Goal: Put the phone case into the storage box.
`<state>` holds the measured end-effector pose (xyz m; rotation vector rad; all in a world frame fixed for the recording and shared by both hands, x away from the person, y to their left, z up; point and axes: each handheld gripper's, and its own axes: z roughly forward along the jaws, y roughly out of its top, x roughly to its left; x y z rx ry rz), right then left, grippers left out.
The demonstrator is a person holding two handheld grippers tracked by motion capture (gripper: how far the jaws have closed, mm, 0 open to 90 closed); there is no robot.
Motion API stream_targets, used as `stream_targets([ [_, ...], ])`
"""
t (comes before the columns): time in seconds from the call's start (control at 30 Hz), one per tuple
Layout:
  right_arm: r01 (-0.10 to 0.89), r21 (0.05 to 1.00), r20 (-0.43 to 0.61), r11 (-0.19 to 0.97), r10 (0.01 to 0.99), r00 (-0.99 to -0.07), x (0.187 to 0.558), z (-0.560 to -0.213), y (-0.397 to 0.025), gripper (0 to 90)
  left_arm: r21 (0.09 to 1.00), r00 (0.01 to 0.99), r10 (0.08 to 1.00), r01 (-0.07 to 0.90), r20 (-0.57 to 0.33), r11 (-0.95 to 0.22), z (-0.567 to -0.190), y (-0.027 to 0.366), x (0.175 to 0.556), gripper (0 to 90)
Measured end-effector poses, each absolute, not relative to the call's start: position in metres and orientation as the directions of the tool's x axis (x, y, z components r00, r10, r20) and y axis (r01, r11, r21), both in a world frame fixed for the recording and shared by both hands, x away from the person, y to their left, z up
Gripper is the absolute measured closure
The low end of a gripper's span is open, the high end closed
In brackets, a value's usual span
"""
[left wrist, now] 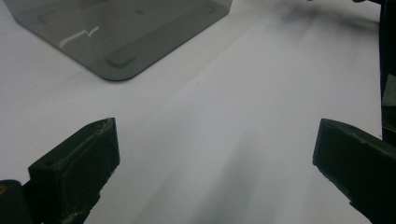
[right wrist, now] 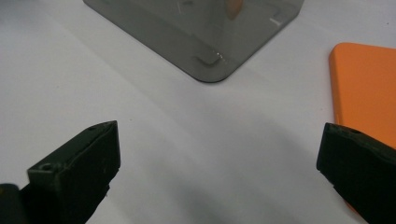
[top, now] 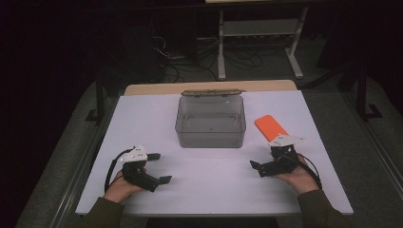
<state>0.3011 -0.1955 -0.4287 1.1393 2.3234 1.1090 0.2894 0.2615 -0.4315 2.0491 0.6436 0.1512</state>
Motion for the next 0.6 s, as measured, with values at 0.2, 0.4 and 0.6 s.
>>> stream_targets([
  [0.2, 0.525, 0.764, 0.043, 0.375, 0.782, -0.622, 0.308, -0.425, -0.198, 0.0, 0.828, 0.854, 0.499, 0.382, -0.147, -0.41, -0.432, 0.262, 0.289, 0.0],
  [0.4, 0.531, 0.762, 0.045, 0.371, 0.788, -0.614, 0.314, -0.423, -0.2, 0.0, 0.827, 0.853, 0.499, 0.384, -0.149, -0.41, -0.432, 0.262, 0.289, 0.0],
  [0.6, 0.536, 0.761, 0.044, 0.367, 0.794, -0.606, 0.32, -0.418, -0.203, 0.0, 0.827, 0.854, 0.499, 0.384, -0.149, -0.411, -0.432, 0.262, 0.289, 0.0],
])
